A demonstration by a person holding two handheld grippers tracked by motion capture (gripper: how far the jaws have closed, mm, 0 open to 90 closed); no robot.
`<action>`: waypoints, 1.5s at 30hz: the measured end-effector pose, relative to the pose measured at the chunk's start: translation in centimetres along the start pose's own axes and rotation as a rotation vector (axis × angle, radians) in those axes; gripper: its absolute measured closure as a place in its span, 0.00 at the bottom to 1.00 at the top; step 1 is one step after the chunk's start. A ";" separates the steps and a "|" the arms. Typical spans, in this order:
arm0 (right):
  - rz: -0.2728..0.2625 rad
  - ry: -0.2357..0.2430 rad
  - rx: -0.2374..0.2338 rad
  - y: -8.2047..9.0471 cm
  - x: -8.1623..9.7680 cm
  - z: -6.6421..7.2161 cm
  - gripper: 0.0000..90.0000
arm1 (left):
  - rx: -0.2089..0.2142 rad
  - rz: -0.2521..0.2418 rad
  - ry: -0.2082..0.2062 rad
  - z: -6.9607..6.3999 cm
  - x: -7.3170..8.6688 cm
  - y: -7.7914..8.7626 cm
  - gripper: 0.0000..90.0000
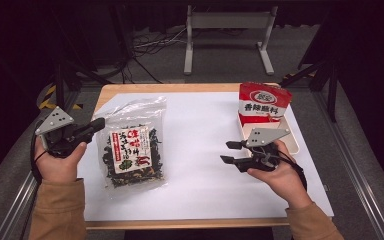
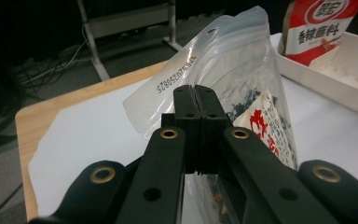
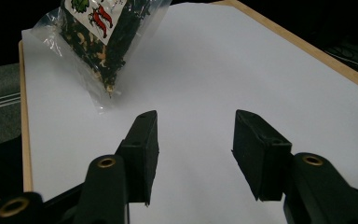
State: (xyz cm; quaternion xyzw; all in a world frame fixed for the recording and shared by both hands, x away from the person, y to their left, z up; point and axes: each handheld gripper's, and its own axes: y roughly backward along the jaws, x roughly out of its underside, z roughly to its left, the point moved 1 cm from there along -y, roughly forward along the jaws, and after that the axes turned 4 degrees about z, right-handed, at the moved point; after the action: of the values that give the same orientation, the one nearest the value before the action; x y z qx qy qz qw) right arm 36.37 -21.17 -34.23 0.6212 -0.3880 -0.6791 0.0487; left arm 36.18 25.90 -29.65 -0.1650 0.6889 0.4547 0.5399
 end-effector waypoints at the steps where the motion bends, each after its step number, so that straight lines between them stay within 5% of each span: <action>1: -0.001 0.002 -0.005 -0.1 -0.2 0.1 0.57 | 0.001 -0.007 -0.006 -0.2 -0.1 0.2 0.99; 8: -0.021 0.010 -0.047 -1.3 -1.5 0.9 0.57 | 0.002 -0.070 -0.052 -1.8 -0.9 1.4 0.99; 16: -0.053 -0.044 -0.134 -3.1 -3.0 1.5 0.51 | 0.023 -0.144 -0.088 -3.1 -1.6 2.2 0.99; 36: -0.119 -0.114 -0.217 -6.3 -5.5 2.7 0.45 | 0.149 -0.158 -0.126 -5.8 -2.6 0.9 0.99; 45: -0.143 -0.101 -0.267 -7.5 -6.0 3.2 0.50 | 0.180 -0.155 -0.141 -6.6 -2.6 0.4 0.99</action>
State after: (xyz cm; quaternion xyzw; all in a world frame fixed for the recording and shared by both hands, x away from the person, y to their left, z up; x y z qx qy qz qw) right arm 38.03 -11.12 -34.03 0.6005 -0.2512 -0.7566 0.0628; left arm 32.93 20.16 -27.06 -0.1365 0.6724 0.3585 0.6330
